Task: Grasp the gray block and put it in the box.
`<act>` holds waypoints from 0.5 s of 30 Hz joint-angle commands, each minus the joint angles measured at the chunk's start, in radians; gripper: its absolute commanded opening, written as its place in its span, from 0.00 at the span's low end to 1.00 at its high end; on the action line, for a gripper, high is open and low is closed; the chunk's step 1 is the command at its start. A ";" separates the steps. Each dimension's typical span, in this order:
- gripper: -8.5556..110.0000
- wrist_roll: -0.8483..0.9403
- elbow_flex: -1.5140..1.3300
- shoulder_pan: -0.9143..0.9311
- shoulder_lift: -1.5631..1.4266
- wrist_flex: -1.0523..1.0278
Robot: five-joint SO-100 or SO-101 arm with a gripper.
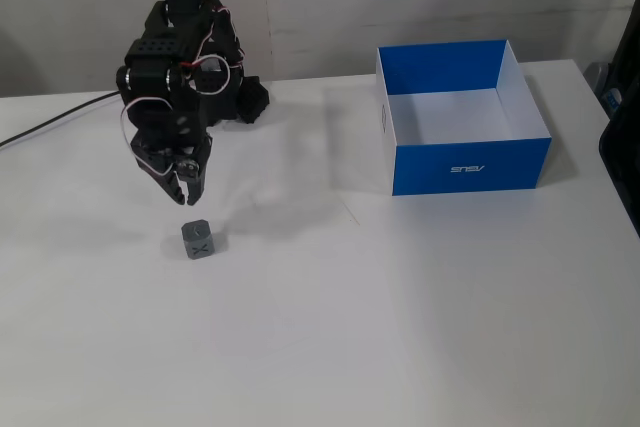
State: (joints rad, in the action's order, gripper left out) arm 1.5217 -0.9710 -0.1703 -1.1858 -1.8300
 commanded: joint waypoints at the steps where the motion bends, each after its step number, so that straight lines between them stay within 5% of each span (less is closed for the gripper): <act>1: 0.08 -0.009 0.064 0.009 -0.020 -0.021; 15: 0.26 -0.018 0.055 0.006 0.049 0.018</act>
State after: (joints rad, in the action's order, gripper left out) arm 1.5094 -0.9710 -0.1703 -1.1137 -1.8285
